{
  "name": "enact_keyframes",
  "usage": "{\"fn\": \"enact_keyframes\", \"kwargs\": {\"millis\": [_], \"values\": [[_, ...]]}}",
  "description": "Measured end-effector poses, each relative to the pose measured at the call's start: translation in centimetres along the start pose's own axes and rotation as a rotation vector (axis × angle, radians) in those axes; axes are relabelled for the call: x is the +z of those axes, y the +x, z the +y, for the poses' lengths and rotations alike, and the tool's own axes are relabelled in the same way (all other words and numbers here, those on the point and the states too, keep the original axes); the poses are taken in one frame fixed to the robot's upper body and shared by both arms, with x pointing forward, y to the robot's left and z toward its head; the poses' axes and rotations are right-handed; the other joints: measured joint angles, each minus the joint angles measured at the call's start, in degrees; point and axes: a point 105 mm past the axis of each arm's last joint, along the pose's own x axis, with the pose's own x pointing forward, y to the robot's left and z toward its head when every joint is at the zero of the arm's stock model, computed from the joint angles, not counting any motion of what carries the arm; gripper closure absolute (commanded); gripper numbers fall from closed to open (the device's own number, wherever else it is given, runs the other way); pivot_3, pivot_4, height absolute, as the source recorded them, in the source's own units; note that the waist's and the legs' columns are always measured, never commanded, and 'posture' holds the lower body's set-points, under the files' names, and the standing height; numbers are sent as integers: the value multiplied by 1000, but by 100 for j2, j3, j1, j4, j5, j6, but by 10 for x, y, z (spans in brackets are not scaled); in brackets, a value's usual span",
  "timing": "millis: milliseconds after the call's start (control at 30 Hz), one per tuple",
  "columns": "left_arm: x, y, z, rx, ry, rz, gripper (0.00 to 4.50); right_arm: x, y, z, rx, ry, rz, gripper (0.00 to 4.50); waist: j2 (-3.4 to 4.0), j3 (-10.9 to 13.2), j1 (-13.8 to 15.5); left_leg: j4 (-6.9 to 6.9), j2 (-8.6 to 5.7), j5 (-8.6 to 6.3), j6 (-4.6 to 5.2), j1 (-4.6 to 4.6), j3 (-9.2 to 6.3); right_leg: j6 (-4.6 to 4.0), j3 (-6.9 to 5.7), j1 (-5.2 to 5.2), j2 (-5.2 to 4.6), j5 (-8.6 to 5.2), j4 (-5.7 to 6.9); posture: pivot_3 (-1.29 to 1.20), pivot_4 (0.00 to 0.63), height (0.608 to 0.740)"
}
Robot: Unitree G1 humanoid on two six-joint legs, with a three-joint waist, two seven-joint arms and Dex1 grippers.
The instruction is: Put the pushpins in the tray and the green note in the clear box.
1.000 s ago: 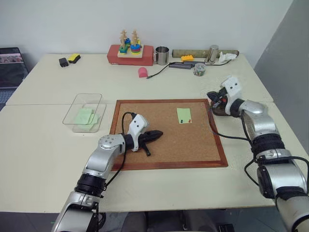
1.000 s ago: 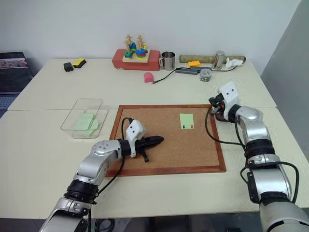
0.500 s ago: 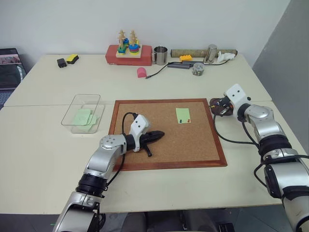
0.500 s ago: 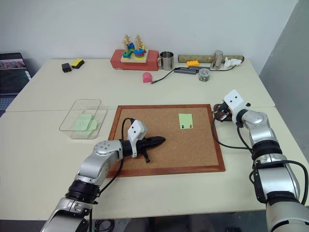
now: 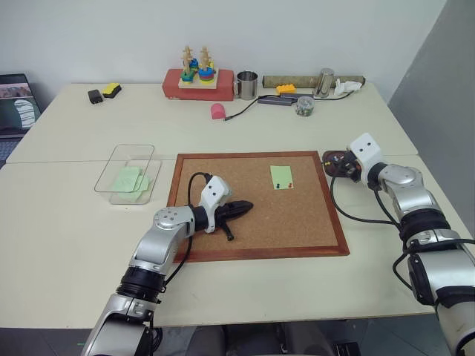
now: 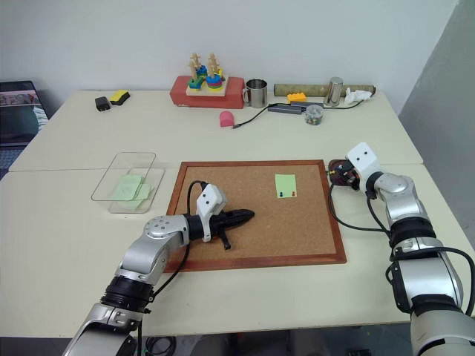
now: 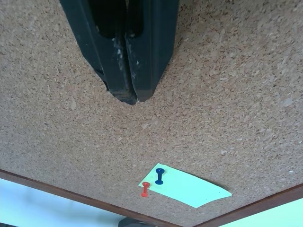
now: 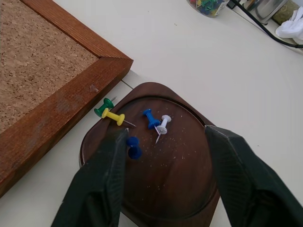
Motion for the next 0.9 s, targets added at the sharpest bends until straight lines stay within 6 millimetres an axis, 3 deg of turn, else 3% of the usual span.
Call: {"fn": "enact_keyframes", "kwargs": {"millis": [400, 600, 700, 900], "values": [[0, 0, 0, -2, 1, 0, 4500, -3, -3, -3, 0, 34, 13, 1305, 0, 0, 1, 0, 0, 0, 0, 0, 0, 0, 0, 0, 0, 0, 0, 0, 150, 740], [0, 1, 0, -3, 1, -1, 4500, 23, -19, -17, 17, 60, -88, 1305, 0, 0, 12, 0, 0, 0, 0, -2, -3, 0, -3, 0, 0, 0, 0, 0, 150, 740], [1, 1, 0, -3, 1, -1, 4500, 35, -30, -3, 121, 77, -149, 1305, 0, 0, 24, 0, 1, 0, 0, -2, -7, 0, -6, 1, 1, 0, 0, 0, 150, 740], [0, 2, 0, -5, -1, -1, 4500, 38, -42, 58, 361, 92, -204, 1305, 0, 0, 37, 4, -1, 0, 0, -3, -8, 1, -6, 1, 2, 0, 2, 0, 150, 740]]}}
